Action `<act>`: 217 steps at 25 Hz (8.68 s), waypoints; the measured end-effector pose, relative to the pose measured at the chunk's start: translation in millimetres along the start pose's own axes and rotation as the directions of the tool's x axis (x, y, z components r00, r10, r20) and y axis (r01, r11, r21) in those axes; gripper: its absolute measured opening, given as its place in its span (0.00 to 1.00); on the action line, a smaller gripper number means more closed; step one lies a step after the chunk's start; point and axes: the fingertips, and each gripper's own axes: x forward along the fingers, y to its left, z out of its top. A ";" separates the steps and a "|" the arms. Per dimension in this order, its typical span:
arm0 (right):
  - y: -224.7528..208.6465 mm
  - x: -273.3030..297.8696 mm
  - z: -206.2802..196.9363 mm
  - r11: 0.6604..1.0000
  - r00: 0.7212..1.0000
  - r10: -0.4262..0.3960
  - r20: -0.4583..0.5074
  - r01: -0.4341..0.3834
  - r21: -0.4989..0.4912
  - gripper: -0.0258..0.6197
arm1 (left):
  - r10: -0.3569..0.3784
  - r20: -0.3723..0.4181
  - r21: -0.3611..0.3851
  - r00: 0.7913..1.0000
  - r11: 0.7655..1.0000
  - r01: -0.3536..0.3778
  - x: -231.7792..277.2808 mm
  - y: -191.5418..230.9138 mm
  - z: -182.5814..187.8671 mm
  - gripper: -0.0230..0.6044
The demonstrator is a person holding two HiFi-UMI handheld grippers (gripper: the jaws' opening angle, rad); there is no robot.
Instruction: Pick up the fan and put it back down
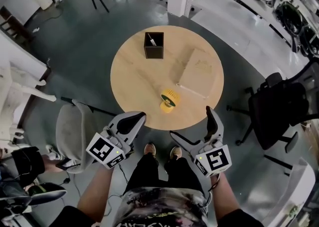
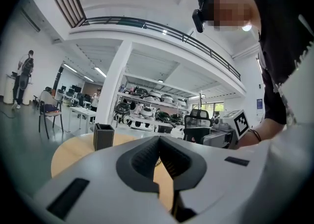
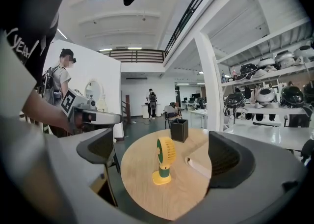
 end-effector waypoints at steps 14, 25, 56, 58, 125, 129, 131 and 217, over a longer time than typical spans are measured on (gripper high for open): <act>-8.1 21.6 -55.5 1.000 0.999 0.012 -0.033 -0.011 0.022 0.95 | 0.012 -0.025 -0.004 1.000 1.000 -0.012 11.3 14.0 -49.5 0.06; -18.6 64.1 -79.3 0.999 0.998 0.044 -0.049 -0.044 0.005 0.95 | 0.035 -0.020 0.038 0.999 0.999 -0.034 35.7 48.4 -69.3 0.06; -35.3 138.0 -105.4 0.998 0.997 0.054 -0.063 -0.056 -0.020 0.84 | 0.041 -0.014 0.007 0.999 0.999 -0.041 66.5 102.6 -98.3 0.06; -37.3 137.6 -105.5 0.998 0.997 0.038 -0.067 -0.041 -0.041 0.71 | 0.041 -0.015 0.006 0.999 0.999 -0.041 66.8 103.6 -98.3 0.06; 3.0 -12.4 194.7 0.991 0.995 -0.084 0.062 0.090 -0.102 0.32 | -0.006 0.054 0.003 0.999 1.000 0.006 8.3 -20.7 184.7 0.06; 3.5 -12.5 193.2 0.991 0.994 -0.084 0.064 0.090 -0.100 0.32 | -0.009 0.051 0.008 0.999 1.000 0.009 7.4 -21.0 183.0 0.06; 4.0 -12.2 191.9 0.991 0.995 -0.083 0.063 0.089 -0.101 0.32 | -0.011 0.051 0.004 0.999 1.000 0.011 7.4 -21.4 182.2 0.06; -28.8 72.8 14.5 0.998 1.000 -0.031 -0.006 0.030 -0.061 0.32 | -0.004 0.027 0.037 1.000 0.999 0.003 48.0 42.8 20.9 0.06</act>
